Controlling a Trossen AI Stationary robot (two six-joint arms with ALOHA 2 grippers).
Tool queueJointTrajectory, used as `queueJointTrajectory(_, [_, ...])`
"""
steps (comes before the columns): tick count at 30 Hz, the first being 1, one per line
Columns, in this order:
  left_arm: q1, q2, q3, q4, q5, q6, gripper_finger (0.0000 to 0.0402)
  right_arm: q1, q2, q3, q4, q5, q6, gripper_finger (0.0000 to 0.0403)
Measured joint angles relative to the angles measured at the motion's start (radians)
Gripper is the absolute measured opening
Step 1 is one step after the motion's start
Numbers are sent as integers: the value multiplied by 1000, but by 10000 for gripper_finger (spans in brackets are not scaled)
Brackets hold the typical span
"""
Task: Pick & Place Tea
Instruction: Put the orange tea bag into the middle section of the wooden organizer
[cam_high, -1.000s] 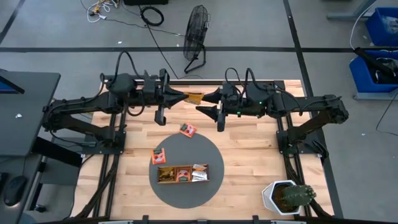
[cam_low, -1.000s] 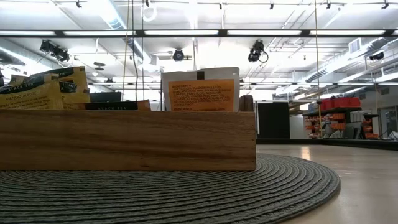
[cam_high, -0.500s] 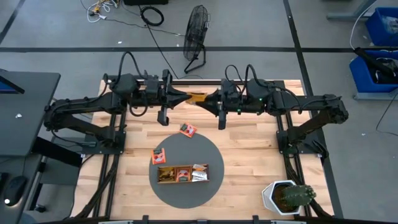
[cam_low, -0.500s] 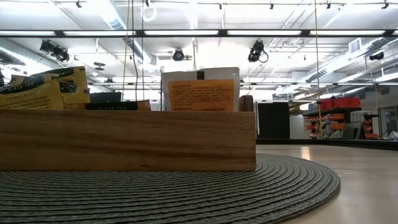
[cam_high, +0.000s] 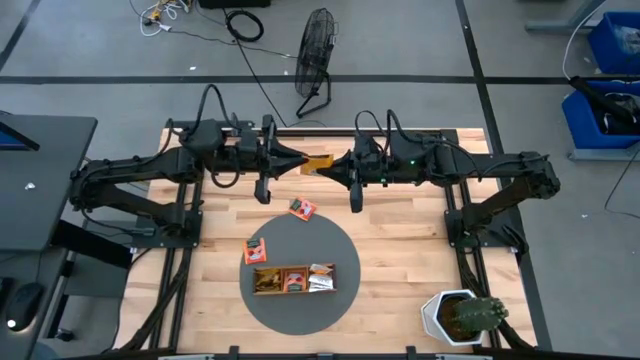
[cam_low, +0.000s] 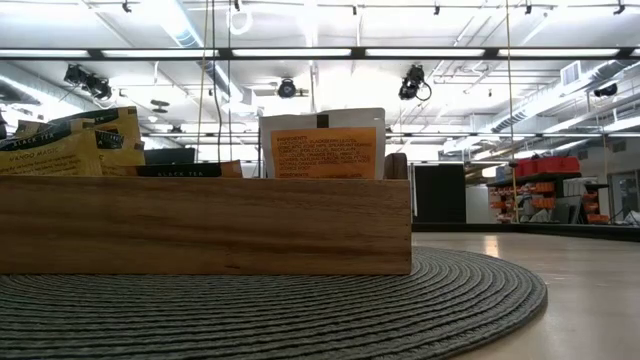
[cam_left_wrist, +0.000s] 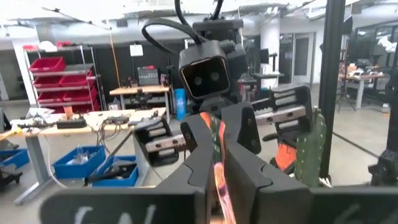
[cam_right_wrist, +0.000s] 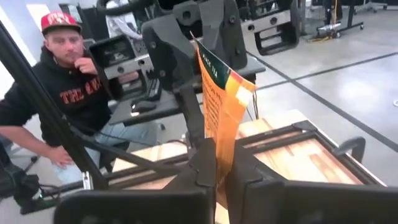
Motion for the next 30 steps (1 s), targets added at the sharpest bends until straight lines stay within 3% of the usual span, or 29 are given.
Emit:
queueJointTrajectory(9, [0,-83,1,-232,-74,1,108,0,0,0,-141,-3,-19,2])
queueJointTrajectory(20, [-2,-47,0,-362,-87,-7,208,-11,76,-1,-207,1,-41,2])
queueJointTrajectory(25, [-3,-29,0,-420,-87,-1,216,-12,102,-1,-190,1,-41,1])
queueJointTrajectory(30, [-3,-9,0,-454,-87,8,190,-13,125,0,-183,0,-41,1])
